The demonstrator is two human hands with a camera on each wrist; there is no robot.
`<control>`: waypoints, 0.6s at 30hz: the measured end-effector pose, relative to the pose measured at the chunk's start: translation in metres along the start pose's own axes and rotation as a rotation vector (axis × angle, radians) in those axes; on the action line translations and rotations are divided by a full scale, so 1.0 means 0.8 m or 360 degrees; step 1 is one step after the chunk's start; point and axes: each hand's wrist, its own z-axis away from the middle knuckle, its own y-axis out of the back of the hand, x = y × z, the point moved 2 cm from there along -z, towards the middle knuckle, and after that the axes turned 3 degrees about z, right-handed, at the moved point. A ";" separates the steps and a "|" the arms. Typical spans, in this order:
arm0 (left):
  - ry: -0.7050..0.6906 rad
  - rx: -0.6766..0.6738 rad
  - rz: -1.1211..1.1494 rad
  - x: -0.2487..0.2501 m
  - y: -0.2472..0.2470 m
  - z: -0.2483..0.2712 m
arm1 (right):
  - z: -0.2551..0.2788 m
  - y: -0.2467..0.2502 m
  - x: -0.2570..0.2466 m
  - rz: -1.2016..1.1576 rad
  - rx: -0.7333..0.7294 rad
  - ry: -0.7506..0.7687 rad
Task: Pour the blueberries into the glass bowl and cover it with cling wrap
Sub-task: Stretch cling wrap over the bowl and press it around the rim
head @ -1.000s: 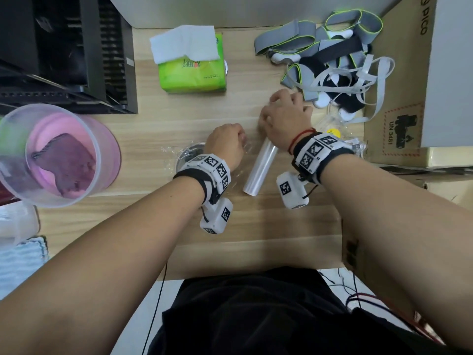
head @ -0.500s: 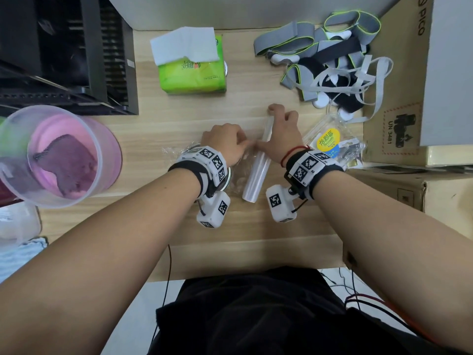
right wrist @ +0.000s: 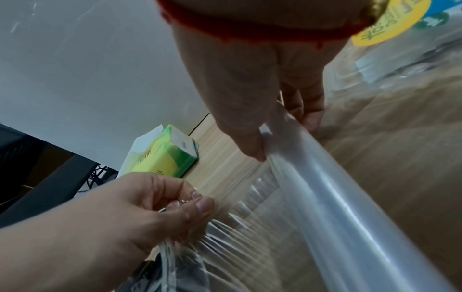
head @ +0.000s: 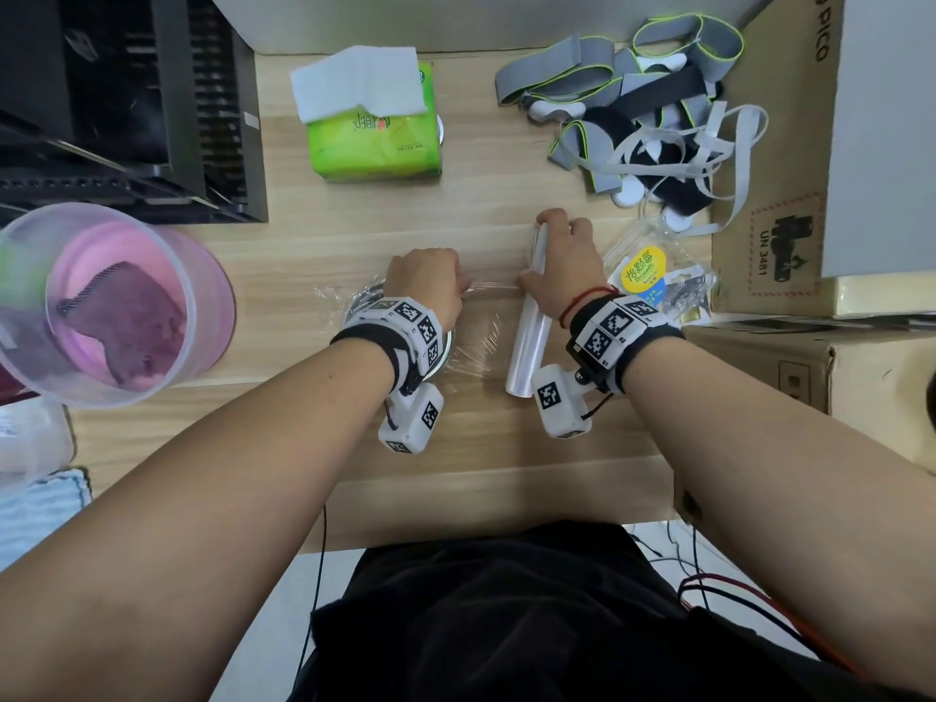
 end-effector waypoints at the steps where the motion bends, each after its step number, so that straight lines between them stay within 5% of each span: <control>1: -0.0002 0.0003 -0.0013 0.000 0.000 0.000 | 0.001 0.002 0.000 0.0020 -0.0004 0.0000; 18: -0.0030 0.0005 -0.0157 0.003 -0.005 -0.005 | 0.031 0.002 0.017 0.0272 -0.0017 0.0062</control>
